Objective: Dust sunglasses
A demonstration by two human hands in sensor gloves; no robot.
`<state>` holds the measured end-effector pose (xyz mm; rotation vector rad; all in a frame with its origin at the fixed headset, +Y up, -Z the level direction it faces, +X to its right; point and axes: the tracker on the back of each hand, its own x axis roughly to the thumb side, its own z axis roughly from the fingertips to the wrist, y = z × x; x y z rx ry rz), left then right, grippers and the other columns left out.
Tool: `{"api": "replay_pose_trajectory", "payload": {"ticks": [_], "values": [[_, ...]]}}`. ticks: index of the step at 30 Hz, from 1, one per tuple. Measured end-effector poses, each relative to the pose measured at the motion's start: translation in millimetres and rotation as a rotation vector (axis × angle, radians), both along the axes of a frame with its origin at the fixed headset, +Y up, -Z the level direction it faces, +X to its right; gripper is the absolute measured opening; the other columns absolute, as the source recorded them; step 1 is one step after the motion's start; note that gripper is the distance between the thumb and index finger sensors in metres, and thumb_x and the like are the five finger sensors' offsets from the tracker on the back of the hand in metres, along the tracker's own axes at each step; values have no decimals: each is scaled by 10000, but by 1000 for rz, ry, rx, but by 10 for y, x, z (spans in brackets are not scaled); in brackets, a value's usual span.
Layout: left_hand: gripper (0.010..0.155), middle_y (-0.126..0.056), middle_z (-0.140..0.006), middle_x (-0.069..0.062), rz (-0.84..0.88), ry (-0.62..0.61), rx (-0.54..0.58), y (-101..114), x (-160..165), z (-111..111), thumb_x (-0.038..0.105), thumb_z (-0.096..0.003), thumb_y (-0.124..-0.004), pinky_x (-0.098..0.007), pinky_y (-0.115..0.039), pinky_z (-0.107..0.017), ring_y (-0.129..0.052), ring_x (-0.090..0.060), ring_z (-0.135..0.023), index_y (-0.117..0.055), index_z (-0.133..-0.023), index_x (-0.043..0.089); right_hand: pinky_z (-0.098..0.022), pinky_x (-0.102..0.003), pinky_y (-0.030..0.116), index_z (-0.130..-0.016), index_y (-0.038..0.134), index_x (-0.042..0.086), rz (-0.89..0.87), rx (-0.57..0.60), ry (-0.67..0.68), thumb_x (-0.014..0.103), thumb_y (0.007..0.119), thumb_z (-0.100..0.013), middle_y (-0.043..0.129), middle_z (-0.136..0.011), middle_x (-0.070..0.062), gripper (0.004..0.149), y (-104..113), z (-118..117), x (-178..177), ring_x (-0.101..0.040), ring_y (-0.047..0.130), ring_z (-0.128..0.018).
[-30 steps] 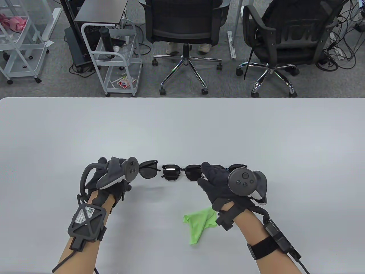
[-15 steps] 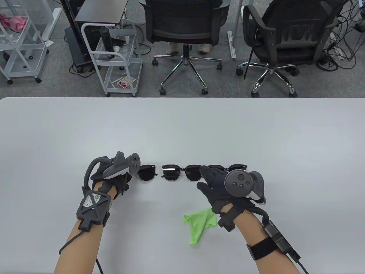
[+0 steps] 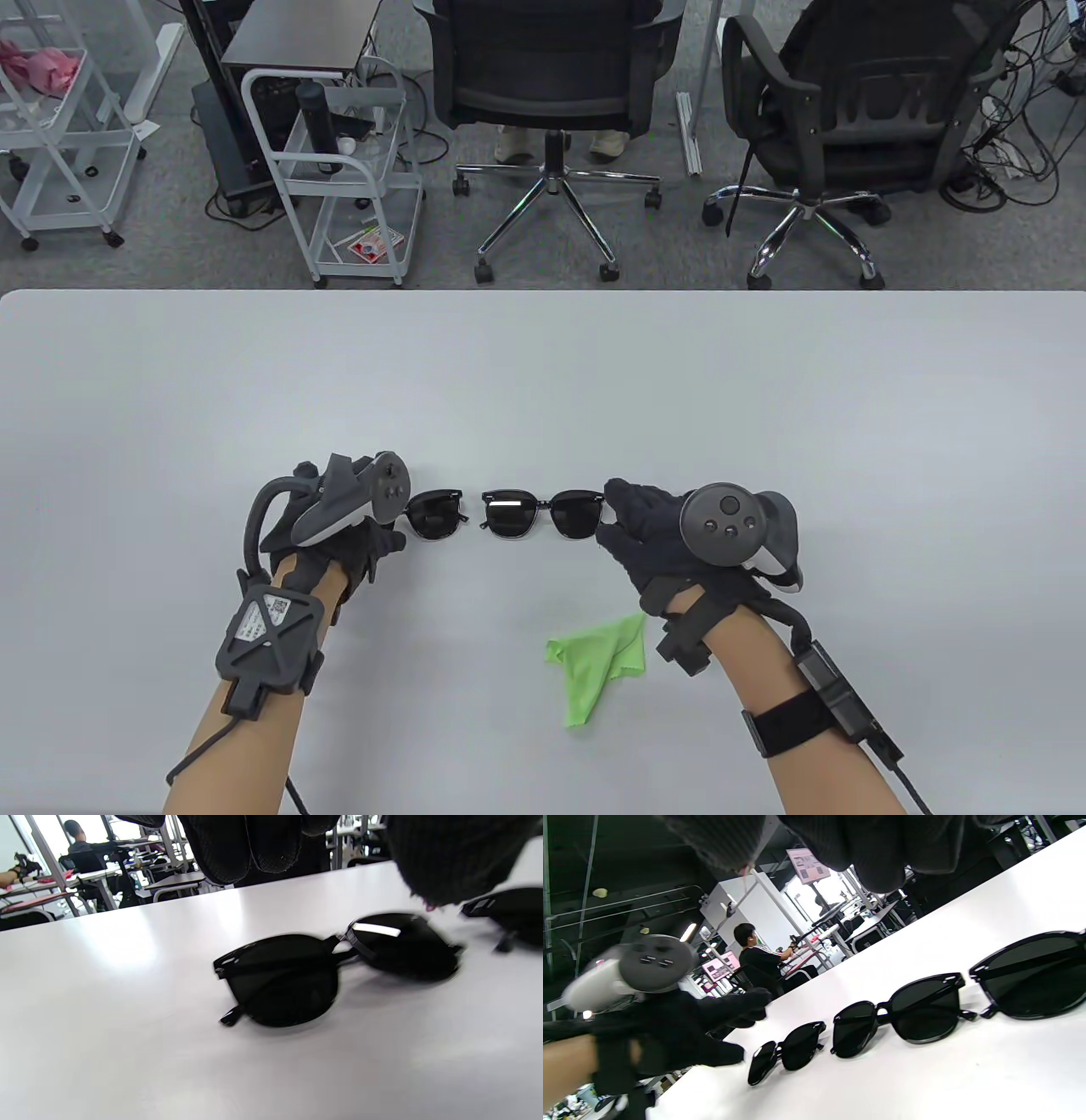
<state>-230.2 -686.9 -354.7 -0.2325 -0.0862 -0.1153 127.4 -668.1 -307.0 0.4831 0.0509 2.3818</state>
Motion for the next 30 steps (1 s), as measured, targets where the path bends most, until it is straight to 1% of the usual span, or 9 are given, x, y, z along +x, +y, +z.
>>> {"api": "replay_pose_trajectory", "payload": {"ticks": [3, 5, 8, 11, 13, 15, 20, 24, 30], "values": [[942, -513, -1163, 64, 186, 30, 6, 138, 123, 229, 685, -301, -738, -595, -454, -776, -630, -285, -1105, -385, -1099, 332, -592, -722, 491, -1006, 603, -14, 76, -18, -12, 462, 722, -513, 668, -1030, -295, 695, 82, -63, 67, -581, 628, -914], [962, -445, -1184, 45, 200, 12, -21, 199, 211, 342, 713, -311, -692, -602, -427, -774, -555, -303, -1127, -332, -1108, 312, -598, -723, 462, -1026, 557, -6, 158, -34, -12, 476, 712, -517, 597, -1061, -297, 718, 124, -79, 119, -582, 564, -938], [999, -397, -1193, 18, 199, 23, 20, 258, 322, 474, 748, -295, -649, -610, -398, -765, -463, -316, -1137, -303, -1108, 282, -602, -730, 398, -1050, 465, -7, 243, -37, -44, 508, 702, -519, 466, -1100, -302, 777, 118, -55, 219, -589, 437, -966], [1041, -351, -1194, -13, 265, 49, 10, 203, 346, 520, 787, -273, -580, -617, -378, -757, -374, -336, -1128, -265, -1106, 248, -599, -736, 343, -1069, 374, 15, 319, -37, -61, 543, 697, -514, 329, -1114, -305, 830, 30, -21, 302, -593, 318, -972], [1063, -291, -1191, -31, 349, 55, -47, 98, 342, 524, 797, -263, -560, -626, -340, -750, -277, -361, -1111, -222, -1100, 235, -600, -737, 325, -1073, 324, 24, 354, -40, -62, 566, 683, -515, 261, -1112, -303, 856, -69, 11, 352, -598, 271, -967], [1079, -239, -1186, -39, 386, 44, -105, -14, 336, 523, 804, -256, -549, -629, -307, -747, -219, -369, -1100, -181, -1092, 231, -602, -739, 325, -1074, 312, 29, 329, -39, -62, 578, 677, -513, 249, -1113, -300, 866, -196, 55, 390, -601, 268, -968], [1079, -235, -1185, -35, 425, 20, -133, -127, 347, 549, 805, -256, -565, -629, -300, -749, -215, -368, -1100, -178, -1089, 239, -602, -741, 328, -1070, 309, 26, 192, -112, -62, 580, 678, -509, 250, -1110, -303, 871, -428, 108, 416, -606, 270, -965], [1072, -246, -1188, -28, 428, -2, -108, -112, 366, 557, 803, -260, -578, -626, -303, -753, -224, -362, -1104, -187, -1091, 250, -604, -739, 345, -1069, 320, 21, 211, -86, -63, 579, 674, -510, 276, -1112, -301, 865, -430, 125, 405, -604, 299, -967], [1068, -253, -1188, -24, 422, -14, -109, -113, 379, 563, 799, -263, -588, -625, -305, -753, -230, -361, -1105, -194, -1091, 252, -603, -738, 354, -1065, 327, 15, 222, -96, -55, 574, 676, -509, 294, -1111, -301, 862, -467, 121, 382, -603, 314, -966]]}}
